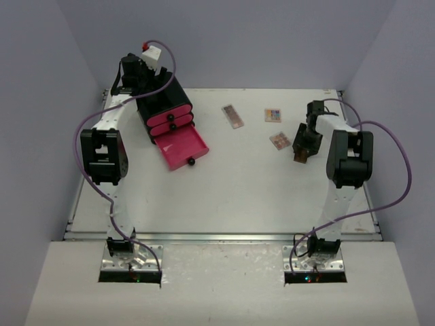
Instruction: Organize the makeup
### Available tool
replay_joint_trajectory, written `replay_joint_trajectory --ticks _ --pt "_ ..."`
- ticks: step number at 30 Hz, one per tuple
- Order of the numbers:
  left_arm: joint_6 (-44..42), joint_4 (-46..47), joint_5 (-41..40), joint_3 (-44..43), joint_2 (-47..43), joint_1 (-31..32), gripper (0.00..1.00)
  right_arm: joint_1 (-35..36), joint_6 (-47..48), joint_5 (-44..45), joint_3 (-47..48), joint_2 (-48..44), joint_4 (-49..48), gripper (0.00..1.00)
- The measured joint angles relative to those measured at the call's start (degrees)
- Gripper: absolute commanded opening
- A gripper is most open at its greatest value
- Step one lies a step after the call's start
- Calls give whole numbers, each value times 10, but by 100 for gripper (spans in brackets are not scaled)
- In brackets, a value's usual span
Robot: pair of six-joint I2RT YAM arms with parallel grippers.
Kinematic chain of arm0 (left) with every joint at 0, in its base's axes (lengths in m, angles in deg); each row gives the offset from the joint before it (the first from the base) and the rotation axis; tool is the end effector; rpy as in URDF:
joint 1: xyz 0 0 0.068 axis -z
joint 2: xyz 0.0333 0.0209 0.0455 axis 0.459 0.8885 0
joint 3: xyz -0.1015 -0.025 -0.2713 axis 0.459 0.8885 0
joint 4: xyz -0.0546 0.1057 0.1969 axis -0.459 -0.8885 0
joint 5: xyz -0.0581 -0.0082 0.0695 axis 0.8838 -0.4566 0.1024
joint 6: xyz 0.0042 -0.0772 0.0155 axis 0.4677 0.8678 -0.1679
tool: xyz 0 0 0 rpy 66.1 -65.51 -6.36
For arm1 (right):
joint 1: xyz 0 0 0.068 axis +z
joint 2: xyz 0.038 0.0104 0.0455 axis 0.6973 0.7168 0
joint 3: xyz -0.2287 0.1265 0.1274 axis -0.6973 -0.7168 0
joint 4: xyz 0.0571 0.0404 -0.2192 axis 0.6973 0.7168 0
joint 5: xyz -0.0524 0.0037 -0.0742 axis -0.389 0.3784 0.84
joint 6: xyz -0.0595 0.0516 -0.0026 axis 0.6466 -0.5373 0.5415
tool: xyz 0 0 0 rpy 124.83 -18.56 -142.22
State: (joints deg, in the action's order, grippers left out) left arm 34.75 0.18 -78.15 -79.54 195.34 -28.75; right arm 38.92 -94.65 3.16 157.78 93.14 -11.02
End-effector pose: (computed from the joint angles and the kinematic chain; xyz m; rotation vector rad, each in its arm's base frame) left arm 0.5203 0.0104 0.3081 0.4455 1.8740 0.2943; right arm 0.4069 -0.0459 0.1422 0.7461 2.7005 -0.0910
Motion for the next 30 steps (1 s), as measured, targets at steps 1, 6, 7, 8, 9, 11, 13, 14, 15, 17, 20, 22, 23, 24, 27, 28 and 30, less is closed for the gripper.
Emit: replay_joint_trajectory --ticks 1,6,7,8,9,11,13,14,15,17,20,22,23,24,27,28,30 --pt "0 0 0 0 0 0 95 0 3 0 -6 -4 -6 0" --pt "0 0 0 0 0 0 95 0 19 6 -55 -35 -43 0" --pt "0 0 0 0 0 0 95 1 24 9 -64 -42 -51 0" --pt "0 0 0 -1 0 0 95 5 30 17 -74 -51 -55 0" --pt "0 -1 0 -1 0 0 95 7 37 24 -86 -63 -55 0" --pt "0 -2 0 -1 0 0 95 20 52 38 -102 -92 -54 0" --pt "0 -2 0 -2 0 0 95 53 70 56 -102 -118 -57 0" --pt "0 -3 0 -3 0 0 95 76 79 64 -98 -129 -63 0" --pt "0 -4 0 -3 0 0 95 106 90 71 -90 -137 -68 0" --pt "-1 -5 -1 -4 0 0 95 168 109 83 -63 -141 -79 0" --pt "-1 -5 -2 -4 0 0 95 274 132 82 -6 -128 -112 0" --pt "0 -5 -2 -4 0 0 95 338 143 69 26 -115 -145 0" --pt "0 -5 -2 -4 0 0 95 367 147 61 42 -107 -161 0" --pt "0 -5 -2 -4 0 0 95 390 152 53 55 -97 -178 0" --pt "0 -6 -2 -4 0 0 95 443 159 38 98 -55 -220 0" --pt "0 -6 -2 -4 0 0 95 455 161 33 113 -37 -233 0" --pt "0 -6 -2 -5 0 0 95 472 161 27 137 -4 -252 0"
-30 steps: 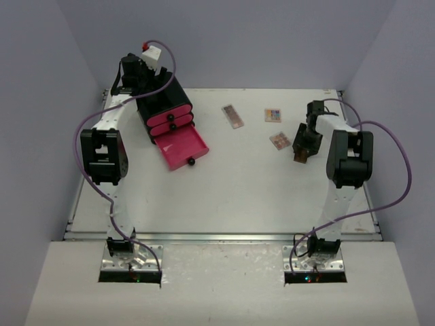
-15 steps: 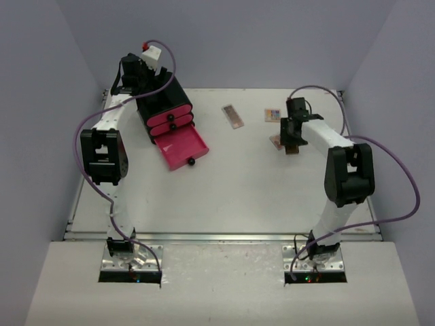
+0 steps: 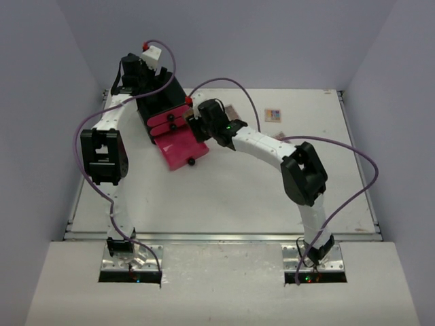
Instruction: Organize the makeup
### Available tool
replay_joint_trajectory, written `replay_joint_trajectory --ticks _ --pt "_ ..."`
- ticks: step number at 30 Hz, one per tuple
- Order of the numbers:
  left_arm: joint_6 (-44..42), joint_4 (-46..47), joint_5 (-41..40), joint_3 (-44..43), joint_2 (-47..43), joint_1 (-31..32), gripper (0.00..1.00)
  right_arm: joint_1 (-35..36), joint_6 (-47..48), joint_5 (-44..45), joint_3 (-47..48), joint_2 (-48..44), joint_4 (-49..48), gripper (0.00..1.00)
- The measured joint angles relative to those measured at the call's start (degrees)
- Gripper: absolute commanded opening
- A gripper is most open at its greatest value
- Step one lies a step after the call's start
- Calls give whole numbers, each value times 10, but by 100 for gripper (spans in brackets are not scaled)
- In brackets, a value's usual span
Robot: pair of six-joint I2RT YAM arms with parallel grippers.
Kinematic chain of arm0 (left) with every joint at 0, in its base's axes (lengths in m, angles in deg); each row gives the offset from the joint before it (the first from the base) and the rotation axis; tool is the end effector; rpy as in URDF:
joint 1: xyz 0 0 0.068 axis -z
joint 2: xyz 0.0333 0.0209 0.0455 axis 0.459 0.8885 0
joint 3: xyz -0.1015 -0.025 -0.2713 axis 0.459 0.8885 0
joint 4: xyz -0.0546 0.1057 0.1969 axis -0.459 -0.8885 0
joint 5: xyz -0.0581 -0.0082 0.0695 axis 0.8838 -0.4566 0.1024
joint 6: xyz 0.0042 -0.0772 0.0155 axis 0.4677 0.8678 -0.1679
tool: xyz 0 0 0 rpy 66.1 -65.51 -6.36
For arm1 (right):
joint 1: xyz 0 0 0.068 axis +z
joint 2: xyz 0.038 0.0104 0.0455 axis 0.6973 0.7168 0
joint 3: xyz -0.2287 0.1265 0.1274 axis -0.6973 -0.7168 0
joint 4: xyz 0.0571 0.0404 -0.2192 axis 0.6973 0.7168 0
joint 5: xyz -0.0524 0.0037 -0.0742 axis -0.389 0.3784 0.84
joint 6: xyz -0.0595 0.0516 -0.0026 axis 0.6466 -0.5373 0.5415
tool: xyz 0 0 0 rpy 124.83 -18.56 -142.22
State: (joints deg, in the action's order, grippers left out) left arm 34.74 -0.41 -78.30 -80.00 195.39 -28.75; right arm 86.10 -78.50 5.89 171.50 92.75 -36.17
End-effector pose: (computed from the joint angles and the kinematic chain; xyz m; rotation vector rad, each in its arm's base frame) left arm 0.5204 0.0106 0.3091 0.4447 1.8777 0.2963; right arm 0.3767 0.3226 0.2541 -0.5227 2.0781 0.3375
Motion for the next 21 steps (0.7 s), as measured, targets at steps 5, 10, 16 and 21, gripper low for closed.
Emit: replay_joint_trajectory --ticks 5,10,16,21 --pt "0 -1 0 0 0 0 95 20 -3 -6 26 67 -42 0" --pt "0 -1 0 -1 0 0 95 26 -20 1 11 92 -86 0" --pt "0 -3 0 -3 1 0 95 29 -45 12 -10 99 -131 0" --pt "0 -3 1 -3 1 0 95 29 -61 20 -11 124 -130 0"
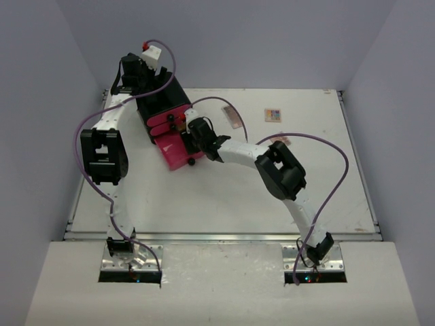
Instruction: Organize the makeup
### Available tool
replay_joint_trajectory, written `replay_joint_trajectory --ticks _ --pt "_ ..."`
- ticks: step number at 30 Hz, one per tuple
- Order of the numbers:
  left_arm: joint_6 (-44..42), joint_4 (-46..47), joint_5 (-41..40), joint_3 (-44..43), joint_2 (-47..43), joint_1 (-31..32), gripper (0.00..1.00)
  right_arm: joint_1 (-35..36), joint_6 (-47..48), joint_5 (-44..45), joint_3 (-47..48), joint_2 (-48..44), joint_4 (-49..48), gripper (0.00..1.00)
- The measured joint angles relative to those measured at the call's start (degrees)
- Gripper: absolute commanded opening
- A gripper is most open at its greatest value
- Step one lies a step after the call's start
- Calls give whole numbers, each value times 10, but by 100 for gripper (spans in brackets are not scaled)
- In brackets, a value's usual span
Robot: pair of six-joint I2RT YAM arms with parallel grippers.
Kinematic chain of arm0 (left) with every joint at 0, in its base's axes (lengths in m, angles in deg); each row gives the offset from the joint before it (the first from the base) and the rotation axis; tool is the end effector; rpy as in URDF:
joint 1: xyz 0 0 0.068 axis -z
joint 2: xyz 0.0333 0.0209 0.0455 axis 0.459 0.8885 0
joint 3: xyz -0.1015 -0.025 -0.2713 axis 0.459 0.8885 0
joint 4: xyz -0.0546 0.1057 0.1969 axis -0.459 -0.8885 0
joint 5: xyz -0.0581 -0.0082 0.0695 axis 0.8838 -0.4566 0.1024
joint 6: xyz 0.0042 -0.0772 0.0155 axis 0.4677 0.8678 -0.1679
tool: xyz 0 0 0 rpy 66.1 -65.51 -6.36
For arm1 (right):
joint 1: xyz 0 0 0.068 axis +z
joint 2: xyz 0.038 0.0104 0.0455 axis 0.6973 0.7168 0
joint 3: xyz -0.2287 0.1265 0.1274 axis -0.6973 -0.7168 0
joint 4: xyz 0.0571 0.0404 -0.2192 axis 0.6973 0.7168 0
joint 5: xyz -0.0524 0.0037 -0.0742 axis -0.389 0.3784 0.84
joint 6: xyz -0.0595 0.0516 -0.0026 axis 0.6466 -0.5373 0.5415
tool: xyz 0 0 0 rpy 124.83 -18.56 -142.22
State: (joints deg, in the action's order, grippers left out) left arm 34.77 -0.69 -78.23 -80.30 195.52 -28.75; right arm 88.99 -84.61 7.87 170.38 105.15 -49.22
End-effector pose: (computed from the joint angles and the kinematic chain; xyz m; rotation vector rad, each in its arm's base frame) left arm 0.5208 0.0105 0.3092 0.4454 1.8793 0.2944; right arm 0.3867 0.3645 0.1677 -0.4473 2.1063 0.3901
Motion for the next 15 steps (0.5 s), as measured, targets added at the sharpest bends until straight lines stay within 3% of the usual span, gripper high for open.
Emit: replay_joint_trajectory --ticks 6,7,9,10,12,15 --pt "0 0 1 -1 0 0 95 0 -7 5 -6 10 5 0" --pt "0 0 1 -1 0 0 95 1 -6 5 -6 10 6 4" --pt "0 0 1 -1 0 0 95 1 -6 5 -4 10 9 21" --pt "0 0 1 -1 0 0 95 1 -6 5 -2 11 13 38" --pt "0 0 1 -1 0 0 95 1 -6 3 8 12 25 52" --pt "0 0 1 -1 0 0 95 2 -5 -1 17 13 40 64"
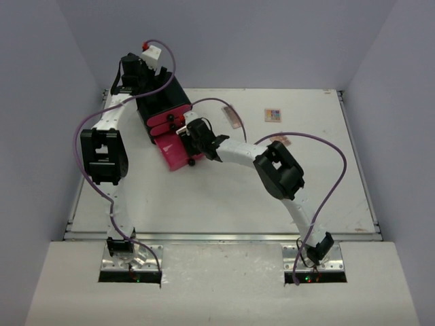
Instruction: Organize the makeup
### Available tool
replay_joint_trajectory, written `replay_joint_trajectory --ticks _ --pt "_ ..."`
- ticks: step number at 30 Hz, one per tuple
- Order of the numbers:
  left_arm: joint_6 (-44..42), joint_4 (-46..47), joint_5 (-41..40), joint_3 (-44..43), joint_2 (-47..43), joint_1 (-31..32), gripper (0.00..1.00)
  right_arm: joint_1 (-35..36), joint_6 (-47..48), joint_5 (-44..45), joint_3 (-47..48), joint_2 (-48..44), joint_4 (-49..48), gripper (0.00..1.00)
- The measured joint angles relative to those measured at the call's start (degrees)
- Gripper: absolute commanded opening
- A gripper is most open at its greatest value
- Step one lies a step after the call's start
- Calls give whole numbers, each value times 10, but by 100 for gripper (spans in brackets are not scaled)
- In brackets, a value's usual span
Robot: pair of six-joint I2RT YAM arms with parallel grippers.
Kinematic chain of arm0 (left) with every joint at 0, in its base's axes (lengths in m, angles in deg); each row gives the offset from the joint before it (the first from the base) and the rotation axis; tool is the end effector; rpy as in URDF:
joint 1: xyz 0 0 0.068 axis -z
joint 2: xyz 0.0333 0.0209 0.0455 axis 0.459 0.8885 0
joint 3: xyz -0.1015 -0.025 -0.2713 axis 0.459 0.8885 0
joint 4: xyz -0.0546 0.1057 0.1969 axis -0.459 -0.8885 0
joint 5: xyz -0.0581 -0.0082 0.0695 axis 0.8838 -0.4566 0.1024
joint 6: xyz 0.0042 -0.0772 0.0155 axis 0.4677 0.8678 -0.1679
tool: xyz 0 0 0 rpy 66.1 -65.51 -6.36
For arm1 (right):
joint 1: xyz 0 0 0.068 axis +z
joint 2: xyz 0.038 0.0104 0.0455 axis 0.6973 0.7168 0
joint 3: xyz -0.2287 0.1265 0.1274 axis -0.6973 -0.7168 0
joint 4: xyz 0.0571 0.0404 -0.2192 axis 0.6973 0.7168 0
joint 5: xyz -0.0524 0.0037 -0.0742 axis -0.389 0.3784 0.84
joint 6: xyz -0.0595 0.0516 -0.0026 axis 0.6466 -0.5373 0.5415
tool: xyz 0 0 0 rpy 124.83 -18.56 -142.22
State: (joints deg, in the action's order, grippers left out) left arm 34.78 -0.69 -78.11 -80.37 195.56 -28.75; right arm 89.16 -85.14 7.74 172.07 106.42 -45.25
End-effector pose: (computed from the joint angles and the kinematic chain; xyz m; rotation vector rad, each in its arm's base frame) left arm 0.5210 0.0104 0.3092 0.4464 1.8784 0.2924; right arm 0.3857 0.3660 0.1578 -0.4628 2.1636 0.3665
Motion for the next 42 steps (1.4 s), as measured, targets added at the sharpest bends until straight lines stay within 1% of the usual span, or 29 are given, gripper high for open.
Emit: replay_joint_trajectory --ticks 2,6,12,14,16,18,19,21,23,26,30,32,36,42 --pt "0 0 0 0 0 0 95 1 0 -5 7 0 9 71" --pt "0 0 0 0 0 0 95 2 0 -17 27 0 27 78" --pt "0 0 0 0 0 0 95 3 8 -20 36 -6 33 79" --pt "0 0 0 0 0 0 95 3 15 -19 35 -14 40 81" --pt "0 0 0 0 0 0 95 2 24 -18 24 -33 43 84" --pt "0 0 0 0 0 0 95 -1 33 -12 6 -67 53 94" --pt "0 0 0 0 0 0 95 -3 37 -10 -2 -86 60 97" --pt "0 0 0 0 0 0 95 -15 49 -4 -16 -129 79 99" --pt "-1 0 0 0 0 0 95 -44 57 -8 -25 -170 108 99" --pt "-1 0 0 0 0 0 95 -130 65 -30 -20 -205 162 99" --pt "-1 0 0 0 0 0 95 -266 101 -33 7 -183 228 99" --pt "-1 -1 0 0 0 0 95 -317 122 -25 6 -160 260 99" --pt "-1 -1 0 0 0 0 95 -364 140 -30 -15 -121 307 99" --pt "-1 -1 0 -1 0 0 95 -385 148 -59 -28 -90 334 99"
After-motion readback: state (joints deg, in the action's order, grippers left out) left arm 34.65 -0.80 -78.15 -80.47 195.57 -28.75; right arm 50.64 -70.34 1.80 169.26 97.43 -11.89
